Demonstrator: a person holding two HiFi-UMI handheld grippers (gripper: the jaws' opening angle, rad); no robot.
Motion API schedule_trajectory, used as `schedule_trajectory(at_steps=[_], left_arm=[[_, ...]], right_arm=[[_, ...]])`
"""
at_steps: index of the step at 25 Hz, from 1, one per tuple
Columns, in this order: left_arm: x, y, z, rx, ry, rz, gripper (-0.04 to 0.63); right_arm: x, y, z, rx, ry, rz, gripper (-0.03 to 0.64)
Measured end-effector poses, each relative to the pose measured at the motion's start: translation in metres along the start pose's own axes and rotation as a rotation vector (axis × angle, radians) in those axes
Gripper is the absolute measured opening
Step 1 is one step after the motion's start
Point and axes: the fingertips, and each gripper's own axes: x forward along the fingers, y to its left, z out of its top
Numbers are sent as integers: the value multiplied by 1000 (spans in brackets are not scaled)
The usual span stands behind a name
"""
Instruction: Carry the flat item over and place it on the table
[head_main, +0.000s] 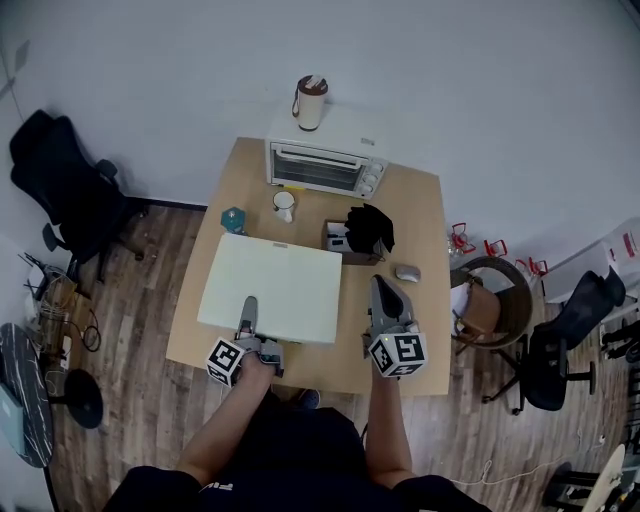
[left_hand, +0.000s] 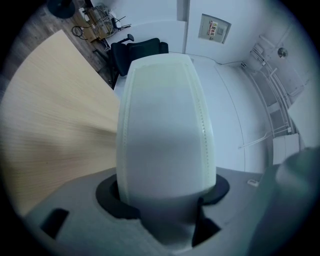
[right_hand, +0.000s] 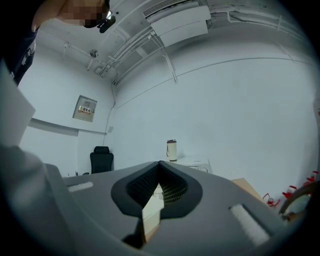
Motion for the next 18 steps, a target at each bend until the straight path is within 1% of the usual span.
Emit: schedule_trajectory(at_steps=[4, 8, 13, 16, 18], left_arm=[[0, 25, -1, -20, 1, 64, 278], [1, 48, 4, -56, -17, 133, 278], [18, 68, 7, -39, -17, 195, 279], [34, 86, 6, -59, -24, 230, 279], [40, 96, 4, -42, -28, 256, 279]], right_arm=[[4, -1, -4, 4, 14, -6, 8], [8, 2, -7, 6, 17, -6, 8], [11, 14, -10, 9, 31, 8, 8], [15, 24, -9, 4, 32, 25, 8], [16, 27, -7, 3, 33, 32, 8]])
